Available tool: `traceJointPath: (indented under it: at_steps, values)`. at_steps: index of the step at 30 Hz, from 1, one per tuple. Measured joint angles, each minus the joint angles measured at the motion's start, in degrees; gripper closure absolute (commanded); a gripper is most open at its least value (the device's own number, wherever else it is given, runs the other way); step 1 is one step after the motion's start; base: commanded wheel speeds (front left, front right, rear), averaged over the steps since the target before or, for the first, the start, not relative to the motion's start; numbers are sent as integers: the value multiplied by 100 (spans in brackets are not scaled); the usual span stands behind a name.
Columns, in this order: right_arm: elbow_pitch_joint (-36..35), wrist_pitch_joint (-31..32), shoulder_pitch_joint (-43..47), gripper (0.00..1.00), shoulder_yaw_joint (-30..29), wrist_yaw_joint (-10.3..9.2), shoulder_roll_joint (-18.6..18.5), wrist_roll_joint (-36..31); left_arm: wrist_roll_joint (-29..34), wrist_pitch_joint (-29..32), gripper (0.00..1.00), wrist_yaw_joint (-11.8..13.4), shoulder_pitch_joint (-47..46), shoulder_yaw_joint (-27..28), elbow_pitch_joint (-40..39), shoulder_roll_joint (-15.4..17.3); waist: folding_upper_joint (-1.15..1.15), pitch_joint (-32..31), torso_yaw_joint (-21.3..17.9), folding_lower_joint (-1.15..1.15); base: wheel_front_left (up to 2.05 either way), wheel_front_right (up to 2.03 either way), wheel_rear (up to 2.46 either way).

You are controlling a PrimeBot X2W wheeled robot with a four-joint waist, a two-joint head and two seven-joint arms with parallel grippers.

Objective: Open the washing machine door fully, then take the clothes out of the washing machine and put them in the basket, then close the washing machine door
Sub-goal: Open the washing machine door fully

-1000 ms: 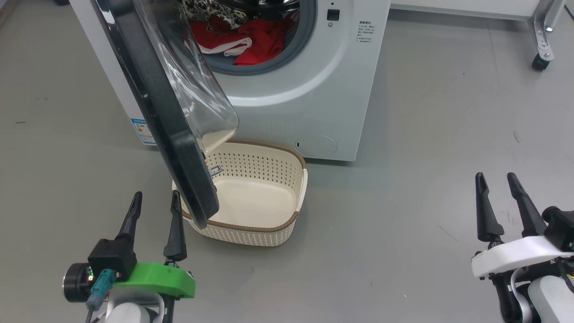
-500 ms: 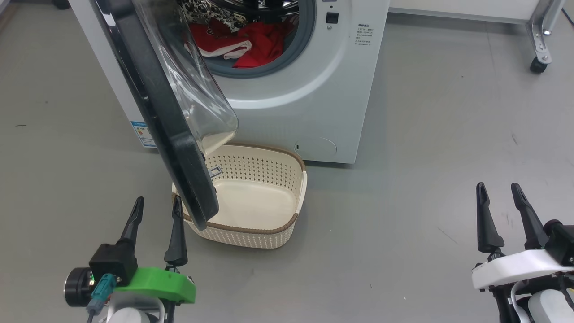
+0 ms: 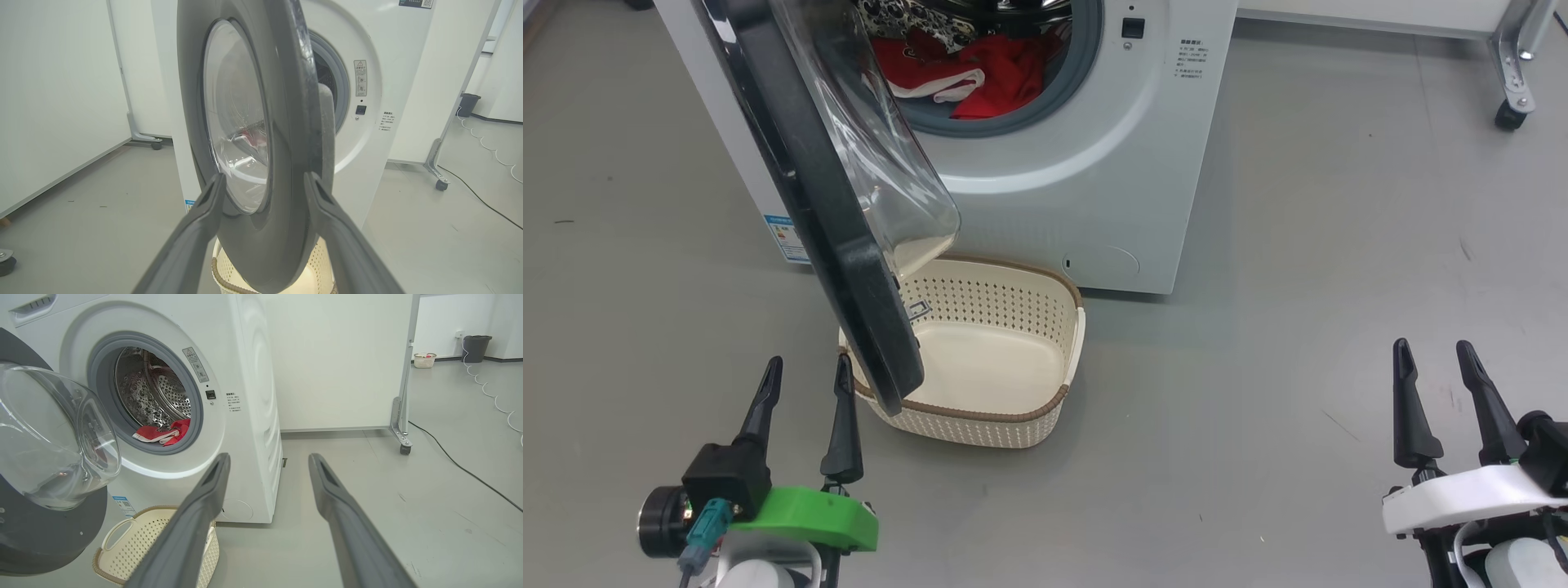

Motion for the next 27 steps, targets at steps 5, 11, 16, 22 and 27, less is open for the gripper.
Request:
traceJointPath:
  at_steps: [5, 11, 16, 22, 27]
  values:
    - [-20, -1, 3, 0, -73, 49, 38, -56, 0, 0, 0, 0, 0, 0, -2, 0, 0, 36, 10, 0, 0, 0, 0]
    - [-25, -1, 49, 0, -152, 101, 62, -137, 0, 0, 0, 0, 0, 0, -15, 0, 0, 71, 28, 0, 0, 0, 0]
    - [-25, -1, 87, 0, -209, 151, 119, -207, -1, 0, 0, 0, 0, 0, -16, 0, 0, 83, 41, 0, 0, 0, 0]
    - [-26, -1, 94, 0, -264, 200, 159, -275, -1, 0, 0, 0, 0, -1, -19, 0, 0, 90, 54, 0, 0, 0, 0]
    - [-25, -1, 100, 0, -324, 252, 211, -296, -1, 0, 0, 0, 0, -1, -20, 0, 0, 98, 66, 0, 0, 0, 0]
